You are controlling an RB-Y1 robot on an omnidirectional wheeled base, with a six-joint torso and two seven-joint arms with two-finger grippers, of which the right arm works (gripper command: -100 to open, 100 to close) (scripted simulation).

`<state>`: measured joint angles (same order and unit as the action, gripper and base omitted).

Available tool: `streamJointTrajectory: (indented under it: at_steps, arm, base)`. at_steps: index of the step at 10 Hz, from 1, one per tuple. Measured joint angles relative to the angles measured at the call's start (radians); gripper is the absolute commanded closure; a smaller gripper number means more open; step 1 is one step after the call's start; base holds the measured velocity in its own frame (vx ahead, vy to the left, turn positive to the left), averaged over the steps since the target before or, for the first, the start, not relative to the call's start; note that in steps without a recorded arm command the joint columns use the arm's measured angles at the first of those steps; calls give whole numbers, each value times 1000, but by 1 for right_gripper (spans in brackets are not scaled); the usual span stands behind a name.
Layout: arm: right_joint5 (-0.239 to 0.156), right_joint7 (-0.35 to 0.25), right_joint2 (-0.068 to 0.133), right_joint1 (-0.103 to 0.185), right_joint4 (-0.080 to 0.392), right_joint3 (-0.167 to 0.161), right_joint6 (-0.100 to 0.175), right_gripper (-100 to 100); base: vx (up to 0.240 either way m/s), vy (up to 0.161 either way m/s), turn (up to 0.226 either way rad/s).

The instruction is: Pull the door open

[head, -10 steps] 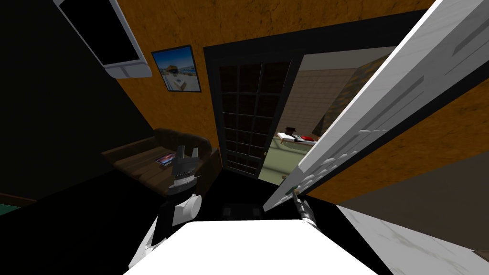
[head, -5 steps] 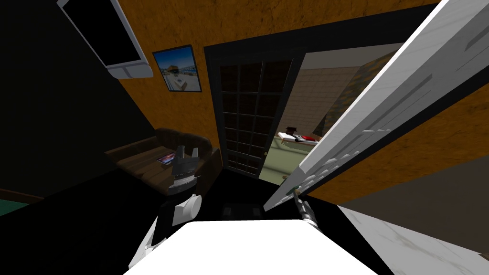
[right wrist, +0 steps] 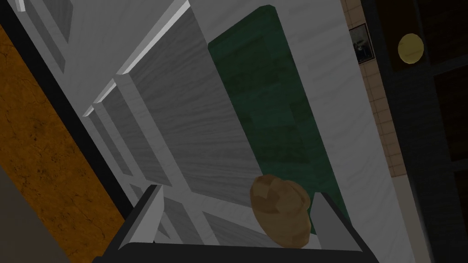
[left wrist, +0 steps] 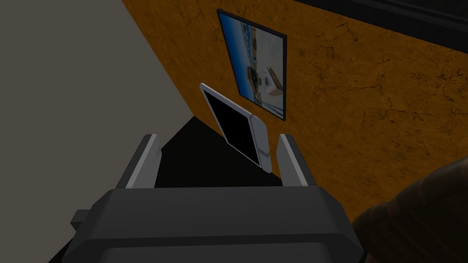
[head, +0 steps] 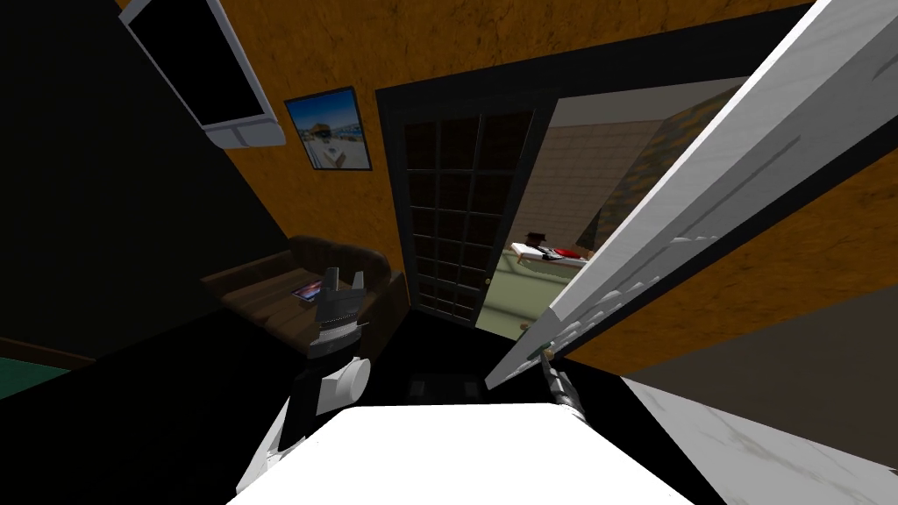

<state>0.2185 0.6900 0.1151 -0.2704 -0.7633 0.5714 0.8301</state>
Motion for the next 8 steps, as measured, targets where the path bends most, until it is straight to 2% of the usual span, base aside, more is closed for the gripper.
streamJointTrajectory:
  at_steps: [1, 2, 3, 4, 6, 8]
  arm:
    - [-6, -7, 9, 15, 31, 1, 9, 100]
    - [-12, -22, 10, 11, 30, 0, 10, 100]
    - [-15, -45, 1, -12, -4, -7, -2, 100]
    - [-22, -65, 8, -7, 7, -8, 0, 100]
    - [-35, -100, 4, -16, -5, -12, -11, 100]
    - [-44, -130, 10, -21, 5, -15, 1, 100]
  base:
    - [-27, -5, 54]
    - [-30, -20, 46]
    - [-47, 2, 34]
    - [-46, 8, 40]
    - [-20, 2, 31]
    - [-12, -9, 42]
